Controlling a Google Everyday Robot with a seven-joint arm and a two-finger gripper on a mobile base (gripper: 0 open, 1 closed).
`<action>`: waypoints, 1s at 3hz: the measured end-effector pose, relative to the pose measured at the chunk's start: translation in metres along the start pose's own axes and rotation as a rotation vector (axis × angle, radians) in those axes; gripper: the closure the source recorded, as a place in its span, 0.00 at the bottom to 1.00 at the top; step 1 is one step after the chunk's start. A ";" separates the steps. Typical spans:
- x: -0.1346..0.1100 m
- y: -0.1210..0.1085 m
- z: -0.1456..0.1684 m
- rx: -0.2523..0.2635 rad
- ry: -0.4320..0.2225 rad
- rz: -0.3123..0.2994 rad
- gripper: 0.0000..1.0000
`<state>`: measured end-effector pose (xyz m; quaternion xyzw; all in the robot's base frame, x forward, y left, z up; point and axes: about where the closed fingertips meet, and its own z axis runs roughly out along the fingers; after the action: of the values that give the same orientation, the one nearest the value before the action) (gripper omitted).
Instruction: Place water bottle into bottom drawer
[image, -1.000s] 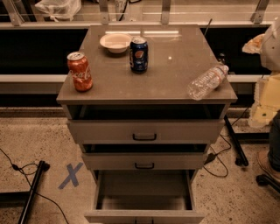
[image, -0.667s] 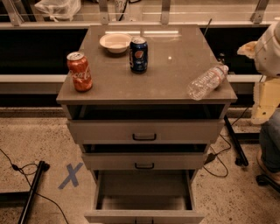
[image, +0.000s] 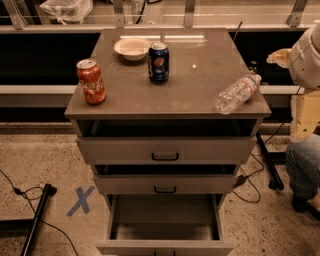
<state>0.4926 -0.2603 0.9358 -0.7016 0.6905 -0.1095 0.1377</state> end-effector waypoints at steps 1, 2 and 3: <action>-0.011 -0.006 0.018 -0.042 0.002 -0.132 0.00; -0.012 -0.028 0.029 -0.046 0.017 -0.312 0.00; -0.014 -0.056 0.037 -0.049 -0.006 -0.487 0.00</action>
Offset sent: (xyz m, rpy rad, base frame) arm 0.0676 0.0158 -0.0154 -0.2613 0.0175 0.6151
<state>0.5580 -0.2439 0.9209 -0.8510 0.5028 -0.1205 0.0924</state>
